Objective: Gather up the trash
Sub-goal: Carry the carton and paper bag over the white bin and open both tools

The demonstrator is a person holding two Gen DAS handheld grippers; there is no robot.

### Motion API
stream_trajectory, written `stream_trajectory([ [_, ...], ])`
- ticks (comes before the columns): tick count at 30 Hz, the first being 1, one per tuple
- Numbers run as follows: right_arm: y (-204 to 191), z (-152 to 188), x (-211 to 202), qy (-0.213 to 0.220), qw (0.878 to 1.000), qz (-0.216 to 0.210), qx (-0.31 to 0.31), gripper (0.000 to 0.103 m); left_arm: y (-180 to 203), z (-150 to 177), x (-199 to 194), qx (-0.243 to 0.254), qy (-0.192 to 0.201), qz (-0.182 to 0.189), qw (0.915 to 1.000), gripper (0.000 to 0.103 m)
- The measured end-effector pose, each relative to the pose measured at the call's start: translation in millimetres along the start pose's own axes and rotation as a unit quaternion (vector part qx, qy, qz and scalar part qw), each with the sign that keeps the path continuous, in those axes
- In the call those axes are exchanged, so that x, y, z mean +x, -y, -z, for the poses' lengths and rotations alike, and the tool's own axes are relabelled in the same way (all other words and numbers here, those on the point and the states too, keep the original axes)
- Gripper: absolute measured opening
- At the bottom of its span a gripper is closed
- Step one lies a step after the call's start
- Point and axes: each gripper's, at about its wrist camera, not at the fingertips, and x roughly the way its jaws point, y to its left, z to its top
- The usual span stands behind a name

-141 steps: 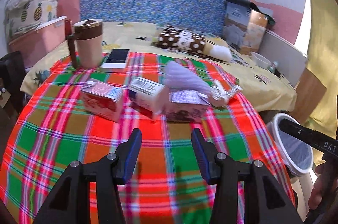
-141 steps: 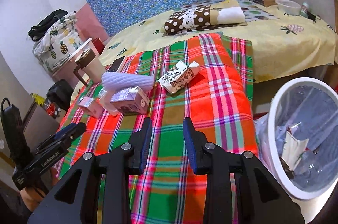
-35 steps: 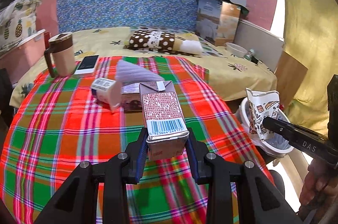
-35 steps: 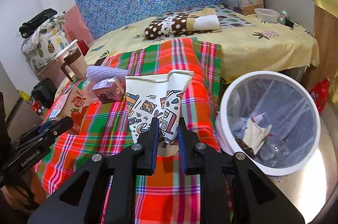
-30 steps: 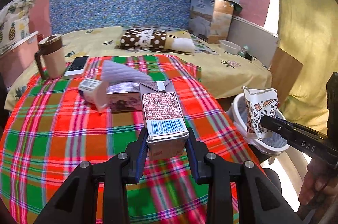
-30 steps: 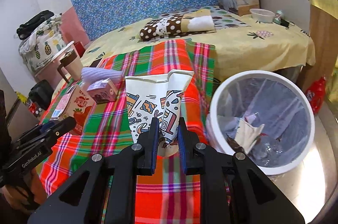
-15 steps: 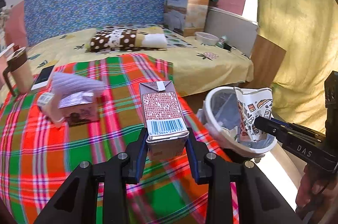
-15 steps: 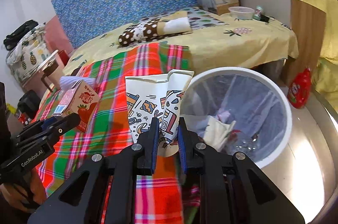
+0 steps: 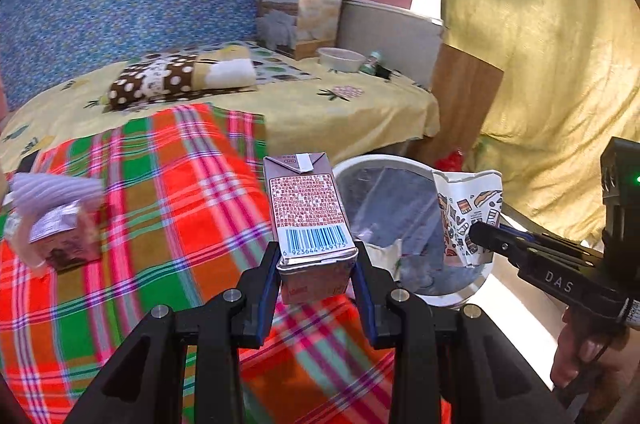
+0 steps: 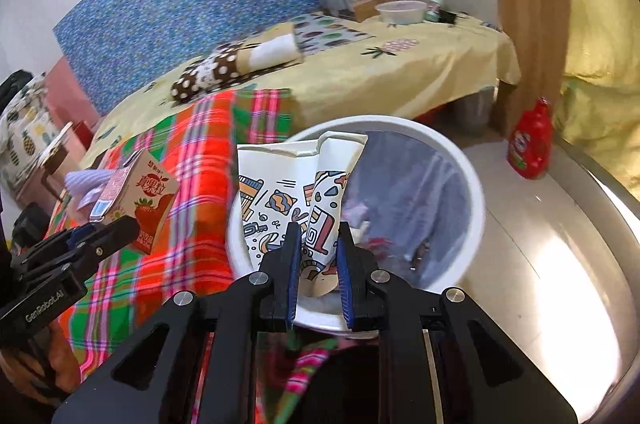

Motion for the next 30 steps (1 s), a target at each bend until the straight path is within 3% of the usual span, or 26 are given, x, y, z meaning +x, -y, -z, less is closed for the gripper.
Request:
stream_trajectory([
  [13,25.9,1.7,18.4,-0.031,0.999,0.031,0.02,0.019,34.6,-4.0,47.4,0.035,-0.033,0.044,0.9979,0.035],
  [22,32.4,1.2,31.0,-0.049,0.998,0.042,0.017,0.02,46.0,-1.9,71.0,0.049,-0.053,0.055,0.9959,0.035],
  [30,35.5,-1.9,26.4,-0.033,0.998,0.039,0.019,0.03,48.6,-3.7,76.0,0.052,-0.051,0.059,0.9956,0.035],
])
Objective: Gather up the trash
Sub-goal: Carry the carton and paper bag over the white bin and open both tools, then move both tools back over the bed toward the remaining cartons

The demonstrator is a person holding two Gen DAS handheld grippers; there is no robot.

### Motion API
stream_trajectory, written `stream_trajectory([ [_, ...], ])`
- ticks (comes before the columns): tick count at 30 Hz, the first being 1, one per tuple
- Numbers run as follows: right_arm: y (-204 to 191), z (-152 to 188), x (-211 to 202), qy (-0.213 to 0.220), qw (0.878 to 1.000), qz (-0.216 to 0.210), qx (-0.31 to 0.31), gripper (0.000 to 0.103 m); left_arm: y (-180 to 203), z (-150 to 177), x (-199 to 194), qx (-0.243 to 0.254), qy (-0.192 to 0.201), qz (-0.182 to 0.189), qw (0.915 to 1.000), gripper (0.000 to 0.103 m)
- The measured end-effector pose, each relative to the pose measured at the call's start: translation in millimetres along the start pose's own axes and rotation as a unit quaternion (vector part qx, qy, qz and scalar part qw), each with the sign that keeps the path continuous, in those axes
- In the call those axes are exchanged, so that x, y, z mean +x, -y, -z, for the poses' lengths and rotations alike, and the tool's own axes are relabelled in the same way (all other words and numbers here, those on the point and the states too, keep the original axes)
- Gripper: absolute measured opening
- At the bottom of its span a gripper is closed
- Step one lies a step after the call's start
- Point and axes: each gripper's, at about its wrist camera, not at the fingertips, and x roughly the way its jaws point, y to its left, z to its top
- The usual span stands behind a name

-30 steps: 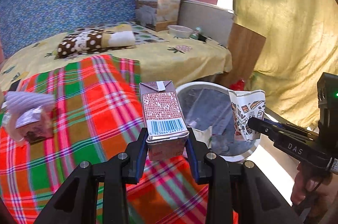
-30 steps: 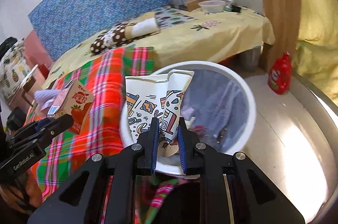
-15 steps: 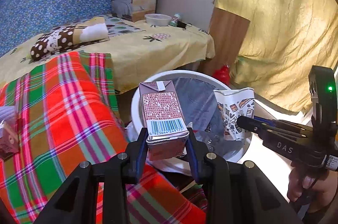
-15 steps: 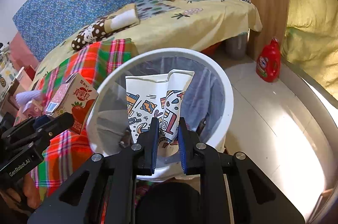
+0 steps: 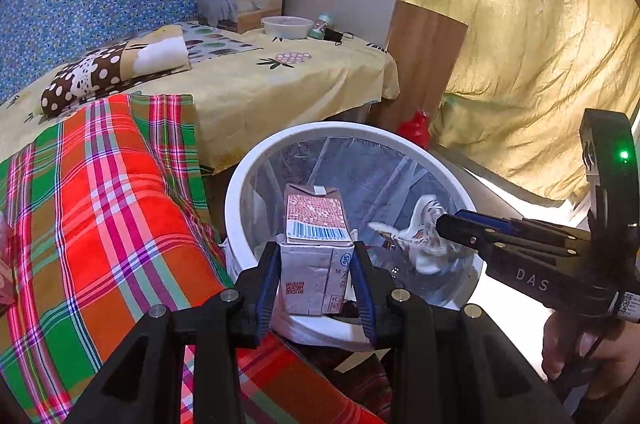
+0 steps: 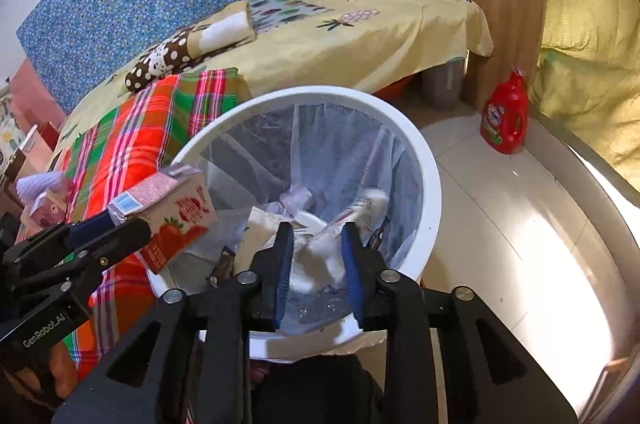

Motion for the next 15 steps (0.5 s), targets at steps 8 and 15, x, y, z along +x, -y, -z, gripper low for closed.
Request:
stream_trajectory([
  [8,-5.3,0.4,-13.8,0.021,1.0,-0.007,-0.006,0.03,-6.5,-1.4,-13.8,-0.014,0.016,0.004,0.9998,0.04],
  [15,-21.4,4.4,-21.1,0.027,0.999,-0.029,-0.022,0.03,-13.1,5.0,-31.2,-0.026,0.026,-0.002,0.9993,0.04],
])
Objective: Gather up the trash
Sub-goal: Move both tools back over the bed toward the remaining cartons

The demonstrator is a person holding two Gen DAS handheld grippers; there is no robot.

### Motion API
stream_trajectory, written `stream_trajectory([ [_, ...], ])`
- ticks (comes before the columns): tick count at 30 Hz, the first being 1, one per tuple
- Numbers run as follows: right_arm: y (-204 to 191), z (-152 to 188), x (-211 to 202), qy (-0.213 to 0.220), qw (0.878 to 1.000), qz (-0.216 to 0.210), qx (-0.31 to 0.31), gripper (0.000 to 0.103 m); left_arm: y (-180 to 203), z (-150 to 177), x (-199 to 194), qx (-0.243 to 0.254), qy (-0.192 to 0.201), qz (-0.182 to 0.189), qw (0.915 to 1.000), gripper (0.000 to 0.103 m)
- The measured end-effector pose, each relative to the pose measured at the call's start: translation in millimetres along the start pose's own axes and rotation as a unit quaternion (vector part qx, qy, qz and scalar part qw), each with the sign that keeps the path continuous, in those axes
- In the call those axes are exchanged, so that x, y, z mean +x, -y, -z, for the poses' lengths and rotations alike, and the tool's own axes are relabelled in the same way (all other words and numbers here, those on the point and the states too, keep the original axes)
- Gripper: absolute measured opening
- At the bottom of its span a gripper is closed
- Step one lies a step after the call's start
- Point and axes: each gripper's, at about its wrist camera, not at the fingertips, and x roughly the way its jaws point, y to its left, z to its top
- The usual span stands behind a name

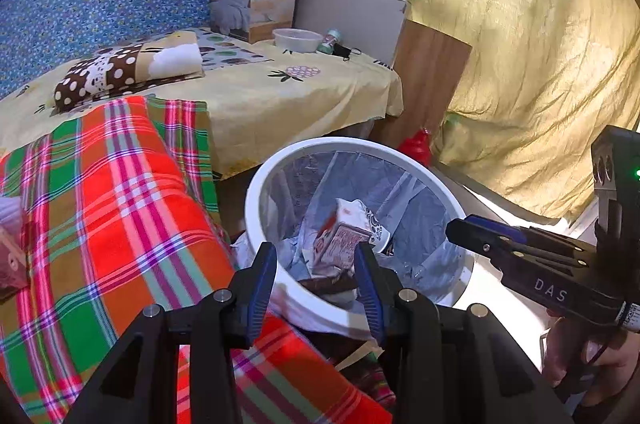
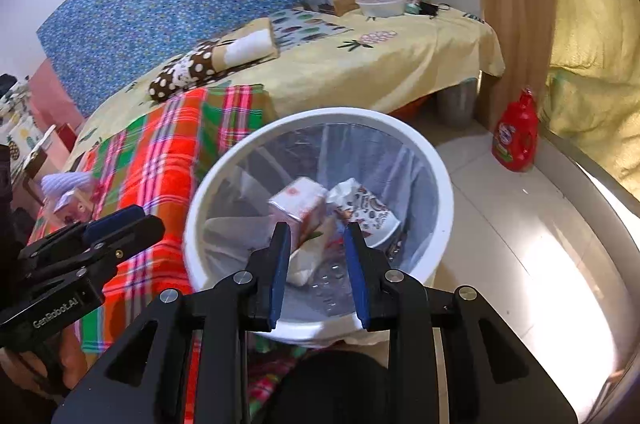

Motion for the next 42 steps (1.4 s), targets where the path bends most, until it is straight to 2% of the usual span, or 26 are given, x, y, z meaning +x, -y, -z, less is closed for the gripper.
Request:
stream_trajectory([
  [13,-39.7,7.5,-14.4,0.011,0.998,-0.038,-0.043,0.03,-22.2,19.6,-43.0,-0.027,0.021,-0.028,0.999,0.04],
  [26,-79.0,20.3,-11.8,0.0,0.993,-0.083,-0.082,0.03,-50.1,44.8,-81.2,-0.059,0.035,-0.059,0.9959,0.04],
  [42,-107.5,22.4,-6.7,-0.005,0.987,-0.122,-0.105,0.03,-95.5,66.4,-109.8,-0.11,0.04,-0.118,0.9861,0.04],
])
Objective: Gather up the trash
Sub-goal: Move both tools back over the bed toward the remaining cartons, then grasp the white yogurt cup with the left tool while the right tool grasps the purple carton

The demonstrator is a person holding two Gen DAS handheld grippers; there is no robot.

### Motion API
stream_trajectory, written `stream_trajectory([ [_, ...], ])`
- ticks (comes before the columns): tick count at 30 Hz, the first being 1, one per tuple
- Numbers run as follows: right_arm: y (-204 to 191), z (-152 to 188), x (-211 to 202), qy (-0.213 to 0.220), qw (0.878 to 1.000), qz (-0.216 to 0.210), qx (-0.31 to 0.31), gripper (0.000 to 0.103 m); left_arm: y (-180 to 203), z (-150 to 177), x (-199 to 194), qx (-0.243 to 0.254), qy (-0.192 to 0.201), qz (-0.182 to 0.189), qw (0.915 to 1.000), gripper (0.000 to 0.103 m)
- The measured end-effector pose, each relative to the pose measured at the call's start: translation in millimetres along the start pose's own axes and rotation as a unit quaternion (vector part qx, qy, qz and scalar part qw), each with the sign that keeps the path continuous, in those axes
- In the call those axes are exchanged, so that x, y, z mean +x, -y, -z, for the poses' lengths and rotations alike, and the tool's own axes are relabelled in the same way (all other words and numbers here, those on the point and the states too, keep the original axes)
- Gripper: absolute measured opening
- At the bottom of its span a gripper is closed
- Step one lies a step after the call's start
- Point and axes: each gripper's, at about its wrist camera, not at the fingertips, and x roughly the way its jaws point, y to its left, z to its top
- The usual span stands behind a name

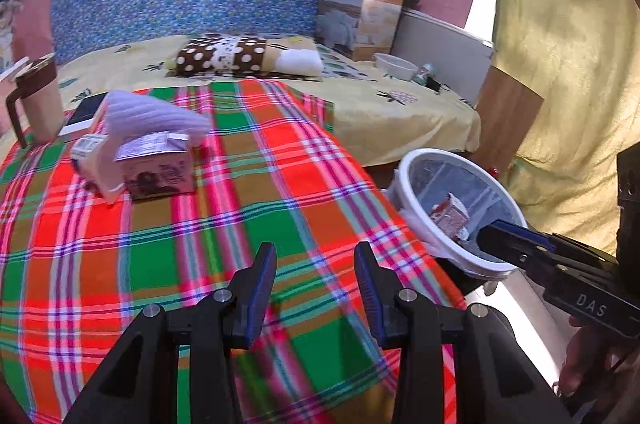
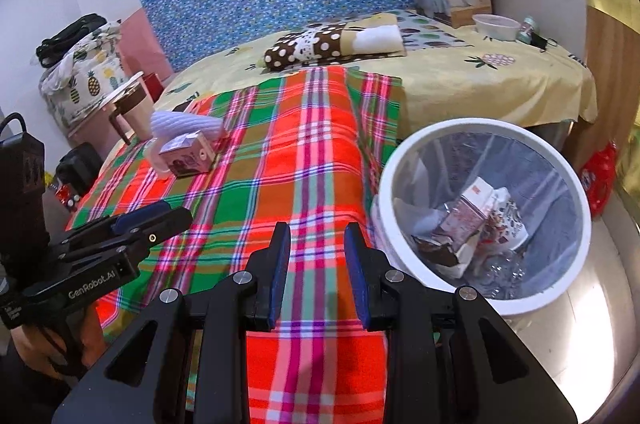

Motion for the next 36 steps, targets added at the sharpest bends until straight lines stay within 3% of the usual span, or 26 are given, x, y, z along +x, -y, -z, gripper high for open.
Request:
stream_trajectory([
  [5,-8.4,-5.5,2.0,0.005,1.0,-0.011,-0.012,0.031,-16.6,-3.1,-3.9,-0.015,0.004,-0.019,0.9997,0.04],
  [9,-13.4,-8.1,5.6,0.004,1.0,-0.023,-0.017,0.047,-27.7,-4.2,-7.3,-0.025,0.009,-0.033,0.9991,0.04],
  [28,-48.6,-26.3,29.3,-0.011,0.996,-0.05,-0.067,0.047,-107.7,-14.7,-17.6,-0.094,0.029,-0.096,0.9905,0.04],
  [36,-56.9,-35.3,41.4,-0.019,0.995,-0.056,-0.079,0.047,-141.7,-26.6,-4.2,-0.11,0.029,-0.124,0.9857,0.04],
])
